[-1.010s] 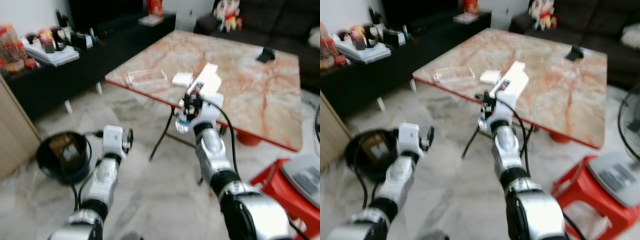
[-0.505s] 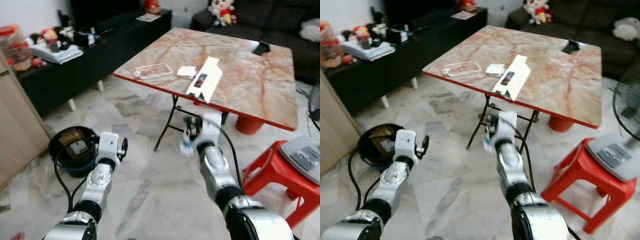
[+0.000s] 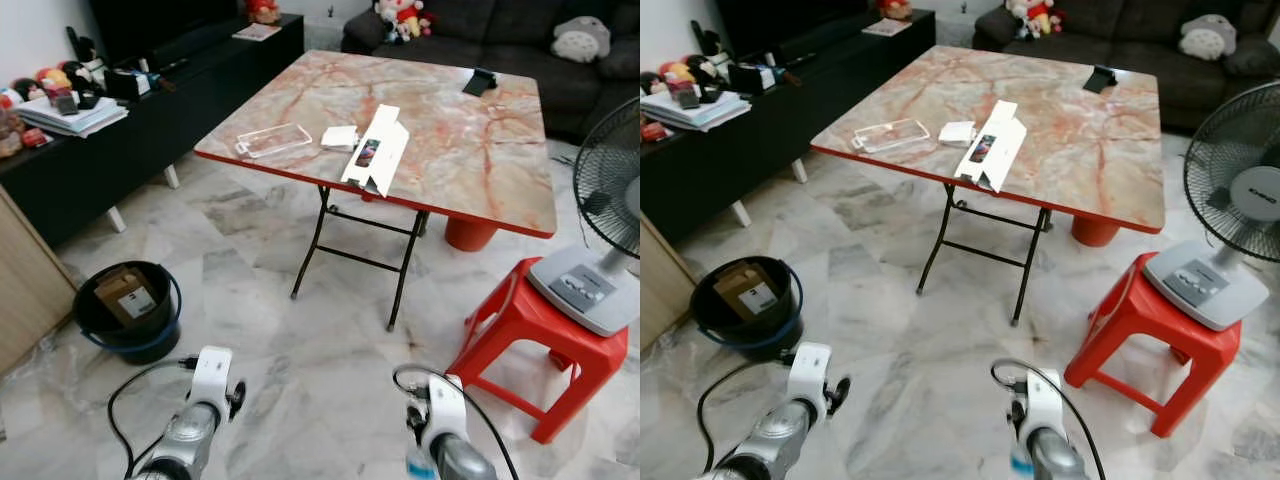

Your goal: Picking trash to rubbish bin

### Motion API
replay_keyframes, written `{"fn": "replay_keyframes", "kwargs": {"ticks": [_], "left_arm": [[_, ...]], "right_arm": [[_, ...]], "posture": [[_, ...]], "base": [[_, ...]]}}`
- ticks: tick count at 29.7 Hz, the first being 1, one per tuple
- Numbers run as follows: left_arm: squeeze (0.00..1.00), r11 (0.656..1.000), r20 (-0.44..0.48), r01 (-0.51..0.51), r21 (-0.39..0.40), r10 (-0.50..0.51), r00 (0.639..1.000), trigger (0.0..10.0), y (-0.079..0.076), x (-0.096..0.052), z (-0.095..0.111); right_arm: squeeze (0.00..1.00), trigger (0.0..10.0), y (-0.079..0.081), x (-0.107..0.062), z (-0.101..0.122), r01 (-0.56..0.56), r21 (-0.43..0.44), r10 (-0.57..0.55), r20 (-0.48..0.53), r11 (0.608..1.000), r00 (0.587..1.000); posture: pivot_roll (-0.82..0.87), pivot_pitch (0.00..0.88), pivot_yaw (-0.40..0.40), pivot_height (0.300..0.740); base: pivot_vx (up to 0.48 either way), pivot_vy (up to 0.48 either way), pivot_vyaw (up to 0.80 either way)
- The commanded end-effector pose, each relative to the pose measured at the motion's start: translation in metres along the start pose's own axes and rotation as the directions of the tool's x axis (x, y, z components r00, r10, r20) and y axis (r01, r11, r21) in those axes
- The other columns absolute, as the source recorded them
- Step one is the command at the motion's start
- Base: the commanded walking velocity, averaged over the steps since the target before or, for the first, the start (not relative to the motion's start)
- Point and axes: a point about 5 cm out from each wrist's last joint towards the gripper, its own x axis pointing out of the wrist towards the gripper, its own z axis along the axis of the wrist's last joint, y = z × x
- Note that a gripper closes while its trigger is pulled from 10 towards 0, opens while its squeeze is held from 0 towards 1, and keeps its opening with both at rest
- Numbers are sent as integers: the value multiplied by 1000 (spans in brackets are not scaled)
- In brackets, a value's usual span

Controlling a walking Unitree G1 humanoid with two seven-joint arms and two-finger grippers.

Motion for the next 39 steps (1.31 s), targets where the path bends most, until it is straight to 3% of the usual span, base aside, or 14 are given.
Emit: {"fn": "replay_keyframes", "kwargs": {"ticks": [1, 8, 17, 21, 28, 31, 39], "left_arm": [[0, 996, -70, -53, -66, 49, 996, 10000, 9, -4, -15], [0, 994, -163, -81, -75, 68, 984, 10000, 16, -12, -42], [0, 992, -179, -97, -78, 82, 980, 10000, 15, -14, -47], [0, 992, -183, -96, -77, 81, 980, 10000, 15, -14, -48], [0, 992, -195, -101, -73, 85, 977, 10000, 15, -16, -53], [0, 992, -200, -101, -72, 85, 976, 10000, 15, -17, -54], [0, 993, -203, -99, -64, 84, 976, 10000, 15, -17, -55]], "right_arm": [[0, 10000, -1, -1, -6, -8, -5, 8, -32, 1000, 999], [0, 10000, 1, -4, -19, -25, -28, 23, -74, 999, 997], [0, 10000, 11, -1, -9, -64, -49, 62, -43, 997, 997], [0, 10000, 12, -1, -10, -57, -27, 55, -52, 998, 997], [0, 10000, 9, -3, -17, -46, -97, 39, -70, 994, 997], [0, 10000, 8, -3, -18, -40, -66, 35, -73, 997, 997], [0, 10000, 8, -3, -17, -32, -105, 26, -56, 994, 998]], "posture": [[30, 4, -31, 740], [29, 0, -27, 740], [22, 0, -19, 740], [23, 0, -16, 740], [23, 0, -12, 740], [22, 0, -12, 740], [22, 0, -10, 740]], "base": [[0, 0, 0], [0, 0, 0], [122, 0, 529], [333, 0, 198], [342, 0, 315], [347, 0, 525], [343, 0, 400]]}}
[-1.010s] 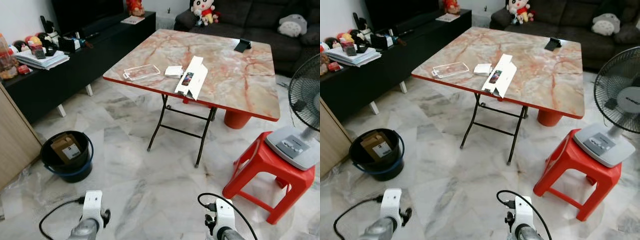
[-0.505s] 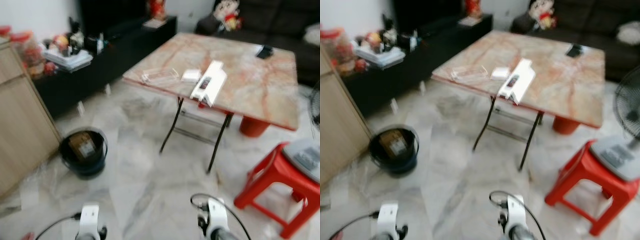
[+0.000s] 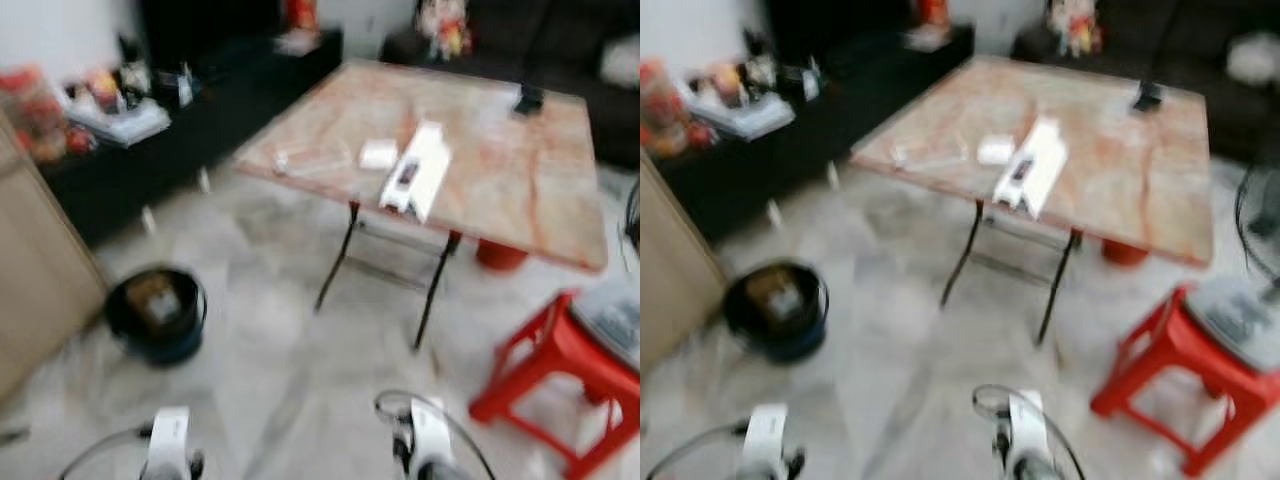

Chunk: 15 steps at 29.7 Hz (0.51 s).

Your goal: Picking trash to rubbish bin

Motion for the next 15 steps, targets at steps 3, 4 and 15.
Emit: {"fn": "replay_keyframes", "kwargs": {"ticks": [3, 4, 15], "left_arm": [[0, 1000, -41, 12, 12, -12, 999, 10000, -5, -2, -12], [0, 1000, -41, 12, 14, -12, 999, 10000, -5, -2, -11], [0, 1000, -47, 9, 17, -8, 999, 10000, -4, -2, -13]], "right_arm": [[0, 10000, -8, -2, -11, 32, 25, -31, -46, 999, 998], [0, 10000, -7, -2, -9, 30, 37, -28, -41, 999, 999], [0, 10000, -5, -1, -6, 21, -9, -21, -23, 1000, 1000]], "posture": [[22, 0, -10, 740], [23, 0, -9, 740], [22, 0, -7, 740]], "base": [[344, 0, 702], [345, 0, 0], [342, 0, 495]]}}
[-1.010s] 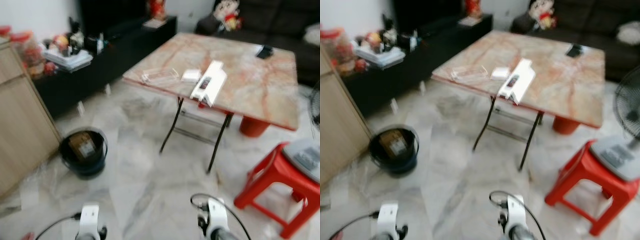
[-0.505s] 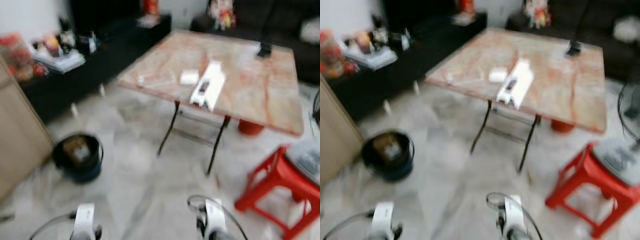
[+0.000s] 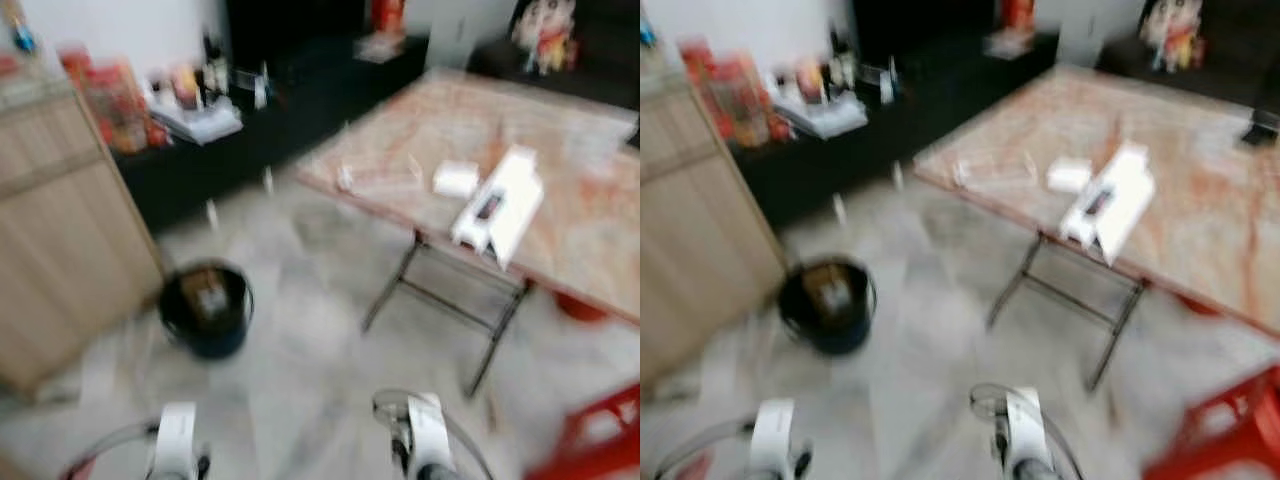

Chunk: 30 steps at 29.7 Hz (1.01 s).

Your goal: Picking trash to rubbish bin

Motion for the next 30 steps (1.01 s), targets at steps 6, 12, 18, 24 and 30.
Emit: {"fn": "replay_keyframes", "kwargs": {"ticks": [6, 12, 18, 24, 30], "left_arm": [[0, 1000, -19, 6, 19, -6, 1000, 10000, -2, 0, -4], [0, 1000, -23, 4, 21, -4, 1000, 10000, -1, -1, -5], [0, 1000, -22, 1, 20, -1, 1000, 10000, -1, -1, -5], [0, 1000, -21, 1, 19, 0, 1000, 10000, 0, 0, -4], [0, 1000, -21, -1, 17, 1, 1000, 10000, 0, 0, -4]], "right_arm": [[0, 10000, -8, -2, -8, 25, -5, -25, -31, 1000, 999], [0, 10000, -9, -2, -9, 35, 14, -35, -32, 999, 999], [0, 10000, -8, -2, -7, 28, -15, -28, -29, 999, 999], [0, 10000, -9, -1, -5, 38, -4, -39, -27, 999, 999], [0, 10000, -11, -2, -6, 47, 13, -46, -27, 999, 999]], "posture": [[21, 0, -4, 740], [22, 0, -2, 740], [25, 0, -5, 740], [26, 0, -6, 740], [29, 0, -6, 740]], "base": [[342, 0, 800], [341, 0, 278], [342, 0, 0], [344, 0, 0], [341, 0, 0]]}}
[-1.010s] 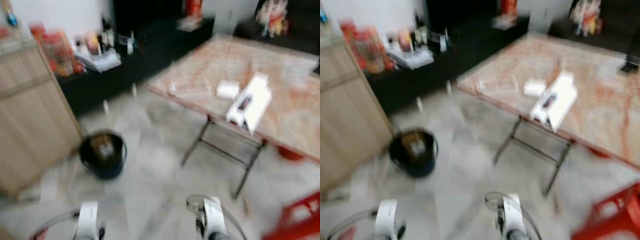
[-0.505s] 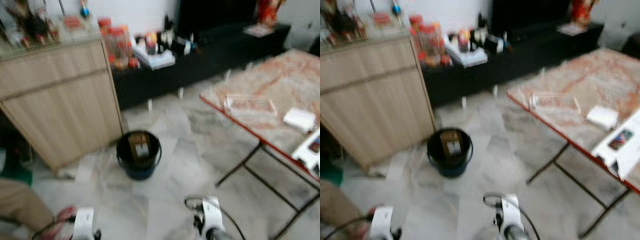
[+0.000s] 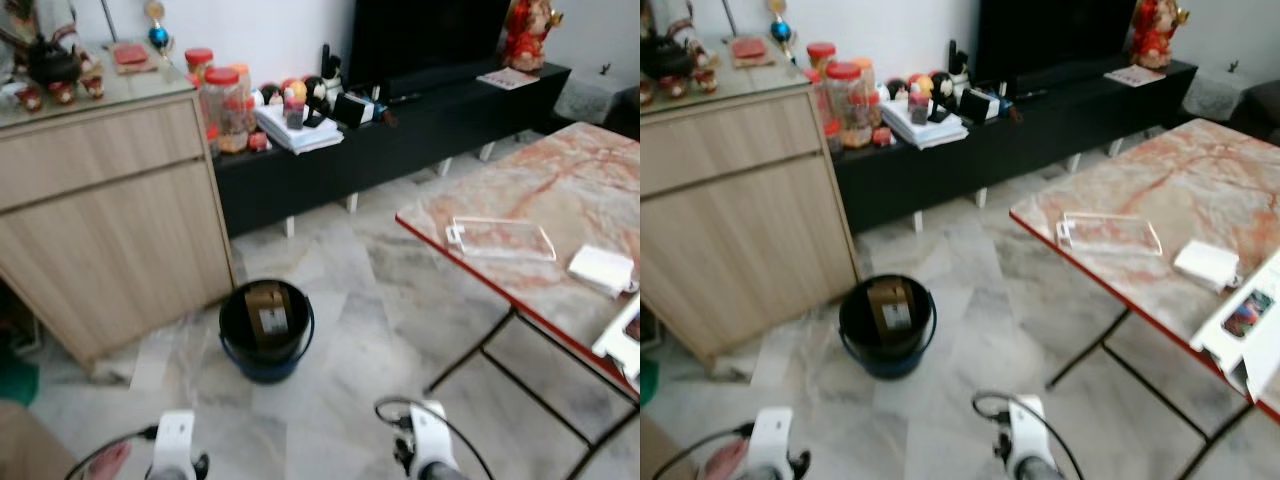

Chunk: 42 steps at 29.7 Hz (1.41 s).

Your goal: Picking trash to rubbish bin

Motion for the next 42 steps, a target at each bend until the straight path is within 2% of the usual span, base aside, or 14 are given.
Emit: {"fn": "replay_keyframes", "kwargs": {"ticks": [1, 7, 12, 14, 21, 26, 30, 42], "left_arm": [[0, 1000, 3, 16, 9, -16, 1000, 10000, -7, 0, 2], [0, 1000, 5, 14, 8, -14, 1000, 10000, -6, 1, 3], [0, 1000, 11, 5, 0, -5, 1000, 10000, -3, 1, 5], [0, 1000, 12, 2, -2, -2, 1000, 10000, -2, 1, 6], [0, 1000, 10, -7, -12, 7, 1000, 10000, 0, 1, 5], [0, 1000, 7, -11, -20, 11, 1000, 10000, 0, 1, 3], [0, 1000, 6, -12, -24, 12, 1000, 10000, 0, 1, 3], [0, 999, 8, -25, -35, 25, 1000, 10000, 4, 0, 3]], "right_arm": [[0, 10000, -13, -2, -5, 38, 21, -38, -18, 999, 999], [0, 10000, -11, -2, -3, 22, 9, -22, -3, 1000, 1000], [0, 10000, -11, -1, -1, 27, 16, -27, 2, 1000, 1000], [0, 10000, -13, -2, -3, 39, 38, -38, -6, 999, 999], [0, 10000, -17, -3, -6, 43, 24, -43, -12, 999, 999], [0, 10000, -17, -3, -8, 42, 6, -42, -21, 999, 999], [0, 10000, -17, -3, -8, 45, 37, -44, -17, 998, 999], [0, 10000, -13, -1, -2, 29, 8, -29, -9, 1000, 1000]], "posture": [[30, 0, -6, 740], [29, 0, -1, 740], [27, 0, -2, 740], [26, 0, -1, 740], [29, 0, -7, 740], [30, 0, -8, 740], [30, 0, -8, 740], [39, 0, -11, 740]], "base": [[337, 0, 0], [341, 0, 0], [340, 0, 800], [339, 0, 0], [338, 0, 0], [335, 0, 800], [334, 0, 0], [334, 0, 0]]}}
